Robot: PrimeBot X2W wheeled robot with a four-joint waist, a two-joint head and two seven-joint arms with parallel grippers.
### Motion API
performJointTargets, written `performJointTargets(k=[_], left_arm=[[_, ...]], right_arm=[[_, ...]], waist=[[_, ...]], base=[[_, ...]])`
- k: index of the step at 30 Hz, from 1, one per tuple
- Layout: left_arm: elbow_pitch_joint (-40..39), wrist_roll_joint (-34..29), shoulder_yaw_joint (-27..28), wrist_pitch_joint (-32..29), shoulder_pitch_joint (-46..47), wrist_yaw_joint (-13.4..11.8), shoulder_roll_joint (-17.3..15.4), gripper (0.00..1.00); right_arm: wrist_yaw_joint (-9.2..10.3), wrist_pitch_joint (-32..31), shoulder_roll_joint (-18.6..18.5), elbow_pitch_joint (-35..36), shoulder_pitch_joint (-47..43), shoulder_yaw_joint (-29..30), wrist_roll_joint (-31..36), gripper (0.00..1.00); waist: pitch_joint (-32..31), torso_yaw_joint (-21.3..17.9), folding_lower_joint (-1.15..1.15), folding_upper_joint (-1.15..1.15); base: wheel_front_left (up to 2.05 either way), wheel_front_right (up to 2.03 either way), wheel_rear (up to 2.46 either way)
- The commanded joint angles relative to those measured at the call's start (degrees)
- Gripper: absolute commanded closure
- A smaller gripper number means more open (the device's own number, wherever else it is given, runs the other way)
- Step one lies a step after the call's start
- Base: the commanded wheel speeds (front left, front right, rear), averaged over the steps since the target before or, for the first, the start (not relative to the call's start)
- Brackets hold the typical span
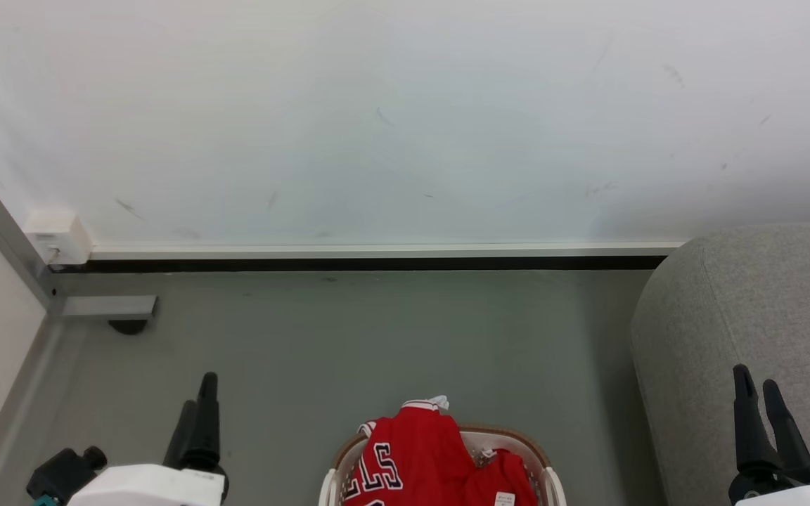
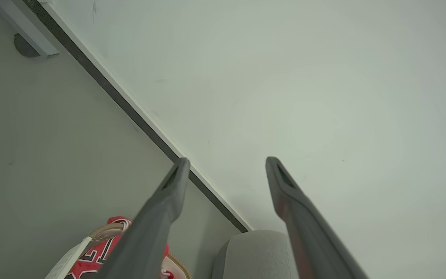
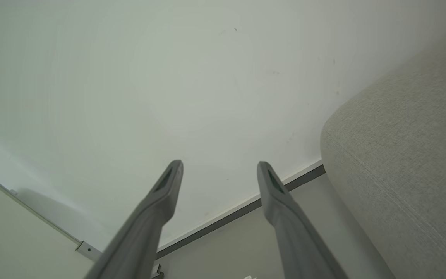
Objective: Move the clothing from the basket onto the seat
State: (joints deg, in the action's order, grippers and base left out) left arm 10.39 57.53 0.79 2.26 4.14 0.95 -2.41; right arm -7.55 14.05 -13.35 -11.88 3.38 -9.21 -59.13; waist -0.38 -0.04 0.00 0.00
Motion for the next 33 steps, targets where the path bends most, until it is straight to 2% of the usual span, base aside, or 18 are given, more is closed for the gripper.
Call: performJointTargets(k=[1, 33], left_arm=[[-0.7, -2.3, -0.2, 0.8, 0.1, 0.0, -0.4, 0.0], [-0.3, -29.0, -1.6, 6.4, -1.4, 0.4, -0.7, 0.0]], right_arm=[[0.04, 0.2, 0.0, 0.2, 0.4, 0.6, 2.6, 0.0], [0.07, 0.7, 4.7, -1.9, -1.4, 6.7, 32.2, 0.0]], waist=[[0.0, 0.0, 0.0, 0.0], [-0.9, 0.2, 0.0, 0.0]], base=[[0.0, 0.0, 0.0], [0.0, 0.0, 0.0]])
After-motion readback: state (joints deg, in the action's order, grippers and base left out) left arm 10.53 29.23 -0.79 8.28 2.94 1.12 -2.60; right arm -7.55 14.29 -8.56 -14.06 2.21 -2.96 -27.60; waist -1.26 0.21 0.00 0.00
